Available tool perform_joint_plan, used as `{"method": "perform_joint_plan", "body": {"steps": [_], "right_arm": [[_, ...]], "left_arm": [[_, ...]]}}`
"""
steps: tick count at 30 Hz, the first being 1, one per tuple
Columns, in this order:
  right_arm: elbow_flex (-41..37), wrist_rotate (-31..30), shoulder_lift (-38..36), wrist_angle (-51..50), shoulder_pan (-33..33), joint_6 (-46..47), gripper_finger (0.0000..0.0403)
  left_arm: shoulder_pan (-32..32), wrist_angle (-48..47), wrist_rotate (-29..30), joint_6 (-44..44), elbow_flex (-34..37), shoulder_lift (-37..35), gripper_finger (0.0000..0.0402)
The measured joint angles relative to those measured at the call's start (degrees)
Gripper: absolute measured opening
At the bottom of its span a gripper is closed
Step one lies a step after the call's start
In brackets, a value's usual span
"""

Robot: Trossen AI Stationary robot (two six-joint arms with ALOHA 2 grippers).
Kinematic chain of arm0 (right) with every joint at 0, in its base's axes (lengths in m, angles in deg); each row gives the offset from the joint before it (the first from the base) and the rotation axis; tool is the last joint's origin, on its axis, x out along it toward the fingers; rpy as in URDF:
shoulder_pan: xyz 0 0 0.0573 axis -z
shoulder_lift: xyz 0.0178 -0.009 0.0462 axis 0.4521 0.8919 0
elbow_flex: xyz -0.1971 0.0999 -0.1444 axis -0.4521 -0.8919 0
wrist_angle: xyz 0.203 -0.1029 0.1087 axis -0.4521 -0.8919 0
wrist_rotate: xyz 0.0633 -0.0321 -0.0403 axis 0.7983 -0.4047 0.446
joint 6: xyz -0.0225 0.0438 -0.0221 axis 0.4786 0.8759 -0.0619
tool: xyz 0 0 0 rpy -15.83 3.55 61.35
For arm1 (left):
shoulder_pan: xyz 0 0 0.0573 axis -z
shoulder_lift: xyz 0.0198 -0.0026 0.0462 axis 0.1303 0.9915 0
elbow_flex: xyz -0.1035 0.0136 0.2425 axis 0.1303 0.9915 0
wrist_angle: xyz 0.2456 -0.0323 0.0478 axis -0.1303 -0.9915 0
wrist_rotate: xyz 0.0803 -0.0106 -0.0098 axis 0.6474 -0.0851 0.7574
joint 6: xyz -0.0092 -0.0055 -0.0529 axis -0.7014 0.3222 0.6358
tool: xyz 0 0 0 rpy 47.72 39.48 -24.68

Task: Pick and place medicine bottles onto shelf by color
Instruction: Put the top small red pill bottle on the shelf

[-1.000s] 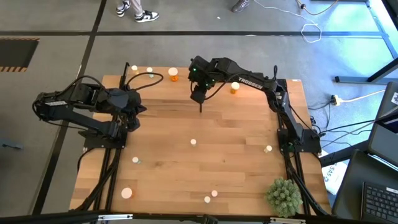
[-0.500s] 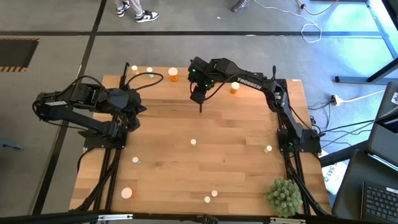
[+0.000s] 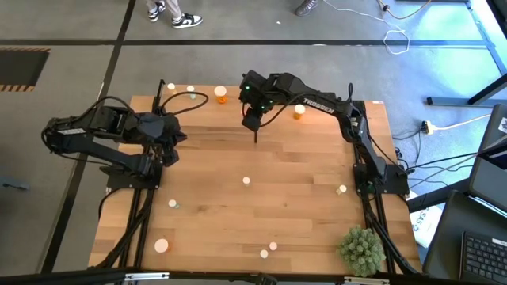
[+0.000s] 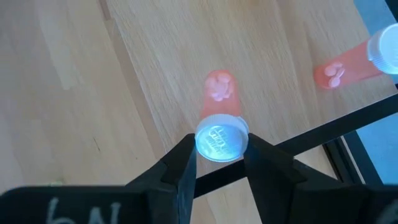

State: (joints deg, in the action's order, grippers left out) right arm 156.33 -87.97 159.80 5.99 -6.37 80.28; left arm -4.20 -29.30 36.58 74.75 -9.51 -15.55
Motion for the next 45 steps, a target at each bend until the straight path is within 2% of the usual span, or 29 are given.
{"method": "perform_joint_plan", "body": {"steps": [8,12,16,19,21,23,27,40,43,45], "right_arm": [[0.00,0.01,0.00,0.00,0.00,0.10,0.0126],[0.00,0.02,0.00,0.00,-0.02,0.15,0.0126],[0.00,0.48,0.00,0.02,-0.02,0.07,0.0126],[0.00,0.91,0.00,0.02,-0.02,0.13,0.0126],[0.00,3.08,-0.01,0.02,-0.02,0.05,0.0126],[0.00,4.91,-0.04,0.02,-0.02,0.02,0.0126],[0.02,5.51,-0.11,-0.12,-0.15,-0.78,0.0126],[0.07,5.49,-5.28,-1.35,-2.83,-3.93,0.0126],[0.07,3.55,-6.07,-1.27,-4.78,-6.42,0.0126],[0.07,1.52,-6.21,-1.28,-6.17,-8.49,0.0126]], "left_arm": [[-0.01,0.06,2.33,-0.02,0.02,1.07,0.0103],[-0.01,0.23,2.81,-0.07,0.02,1.93,0.0126],[-0.06,0.52,5.38,-0.40,0.05,3.32,0.0139],[-0.06,1.25,10.78,-4.26,0.02,4.73,0.0140],[-0.06,1.76,14.30,-5.09,0.09,5.05,0.0139],[-0.08,4.58,15.22,-5.19,-0.01,5.57,0.0140],[-1.98,9.39,12.28,-10.10,0.07,6.09,0.0141],[-12.25,20.76,-6.12,-20.50,0.01,8.10,0.0141],[-13.93,23.62,-9.69,-22.58,0.02,9.16,0.0141],[-14.82,25.74,-9.81,-24.56,0.04,10.14,0.0141]]}}
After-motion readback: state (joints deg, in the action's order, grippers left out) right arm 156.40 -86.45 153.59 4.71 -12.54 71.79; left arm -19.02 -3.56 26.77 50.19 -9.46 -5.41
